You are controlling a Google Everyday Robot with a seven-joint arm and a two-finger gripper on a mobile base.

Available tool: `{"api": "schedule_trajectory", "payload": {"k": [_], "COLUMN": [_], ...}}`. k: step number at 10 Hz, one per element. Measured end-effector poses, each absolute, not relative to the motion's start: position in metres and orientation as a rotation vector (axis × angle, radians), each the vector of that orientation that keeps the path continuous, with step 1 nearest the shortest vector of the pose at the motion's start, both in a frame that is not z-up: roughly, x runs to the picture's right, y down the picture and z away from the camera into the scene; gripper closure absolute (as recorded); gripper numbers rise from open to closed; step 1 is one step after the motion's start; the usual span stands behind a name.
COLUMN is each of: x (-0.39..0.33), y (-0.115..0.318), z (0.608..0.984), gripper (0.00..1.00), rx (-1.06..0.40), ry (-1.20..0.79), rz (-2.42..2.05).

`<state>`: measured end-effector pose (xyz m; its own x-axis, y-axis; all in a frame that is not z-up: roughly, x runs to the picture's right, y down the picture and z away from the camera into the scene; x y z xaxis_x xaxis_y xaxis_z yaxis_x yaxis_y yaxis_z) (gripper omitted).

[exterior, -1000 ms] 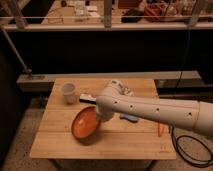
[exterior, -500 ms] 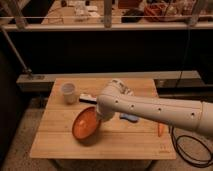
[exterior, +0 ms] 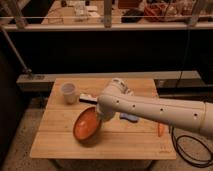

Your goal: Pick up the ceramic bowl

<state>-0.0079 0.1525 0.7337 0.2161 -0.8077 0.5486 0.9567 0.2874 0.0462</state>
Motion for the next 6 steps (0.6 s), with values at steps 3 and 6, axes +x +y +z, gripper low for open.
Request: {"api": "schedule_trajectory", "payload": {"k": [3, 6], "x": [-0.0072, -0.0064], "y": [0.1507, 0.1488], "z": [0.729, 0.7253], "gripper": [0.99, 0.99], "rx": [-0.33, -0.325], "ry": [-0.529, -0.529], "rz": [-1.254, -1.252]}}
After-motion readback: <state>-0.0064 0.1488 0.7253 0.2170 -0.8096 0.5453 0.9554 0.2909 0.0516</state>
